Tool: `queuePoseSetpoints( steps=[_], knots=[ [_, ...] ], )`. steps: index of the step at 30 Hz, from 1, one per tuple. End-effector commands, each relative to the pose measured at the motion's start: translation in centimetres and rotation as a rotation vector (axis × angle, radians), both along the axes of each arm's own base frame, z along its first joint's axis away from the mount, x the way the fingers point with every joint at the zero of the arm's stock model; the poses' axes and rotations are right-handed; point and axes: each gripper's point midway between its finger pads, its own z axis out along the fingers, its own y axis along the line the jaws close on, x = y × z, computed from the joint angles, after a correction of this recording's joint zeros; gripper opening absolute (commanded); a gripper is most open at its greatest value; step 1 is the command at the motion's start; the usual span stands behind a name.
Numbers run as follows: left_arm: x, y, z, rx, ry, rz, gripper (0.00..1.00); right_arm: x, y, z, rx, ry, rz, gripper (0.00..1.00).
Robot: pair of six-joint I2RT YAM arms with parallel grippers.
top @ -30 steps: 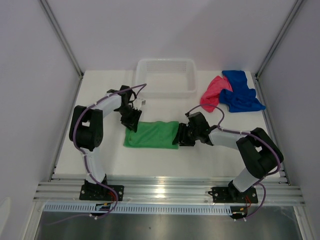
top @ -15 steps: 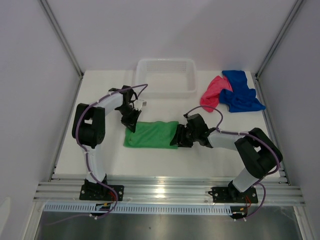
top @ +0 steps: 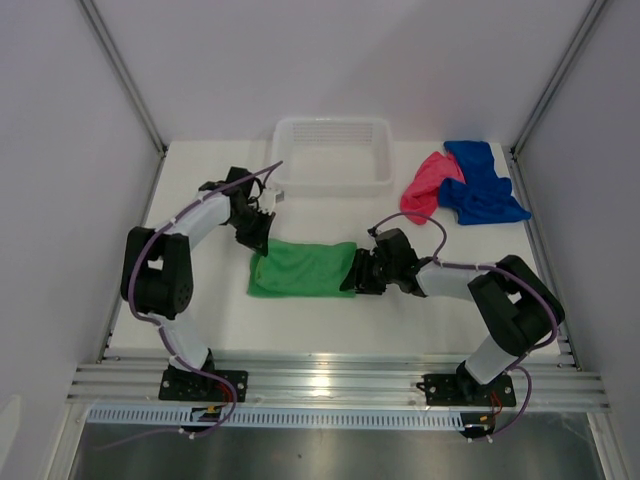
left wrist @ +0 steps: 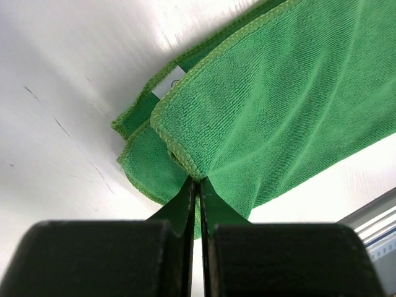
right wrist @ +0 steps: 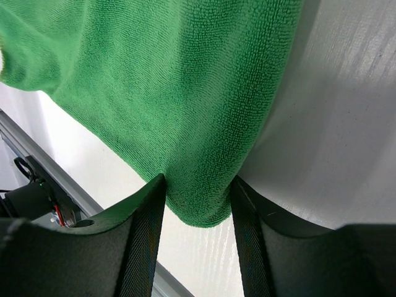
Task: Roll the towels
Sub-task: Fold the towel
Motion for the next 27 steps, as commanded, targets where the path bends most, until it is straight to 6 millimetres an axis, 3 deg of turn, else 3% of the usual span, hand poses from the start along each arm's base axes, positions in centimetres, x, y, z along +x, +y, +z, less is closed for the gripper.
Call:
queuePoseSetpoints(
  steps=[1, 7, 14, 18, 19, 22, 27],
  knots=[
    [0.3, -0.4, 1.7, -0.044, -0.057, 0.019, 0.01, -1.8, -1.7, -3.0, -0.089, 0.071, 0.004, 0.49],
    [-0.8, 1.0, 1.9, -0.011, -0.042, 0.036, 0.01, -2.2, -2.0, -3.2, -0.098, 0.078, 0.017, 0.51],
    [-1.1, 2.8, -0.4, 0.009, 0.022, 0.073, 0.01, -0.6, -2.1, -0.7, -0.083, 0.019, 0.049, 0.54],
    [-0.9, 3.1, -0.7, 0.017, 0.015, 0.073, 0.01, 2.1, -3.1, 1.3, -0.075, -0.047, 0.019, 0.56],
    [-0.8, 3.0, -0.7, 0.014, 0.013, 0.070, 0.01, 3.5, -3.5, 2.0, -0.063, -0.066, -0.008, 0.56],
    [-0.9, 2.9, -0.5, 0.003, 0.016, 0.059, 0.01, 5.5, -3.5, 2.1, -0.045, -0.091, -0.016, 0.56],
    [-1.1, 2.5, 0.3, -0.022, 0.009, 0.046, 0.01, 7.9, -1.6, 2.2, 0.034, -0.113, 0.012, 0.56]
  ],
)
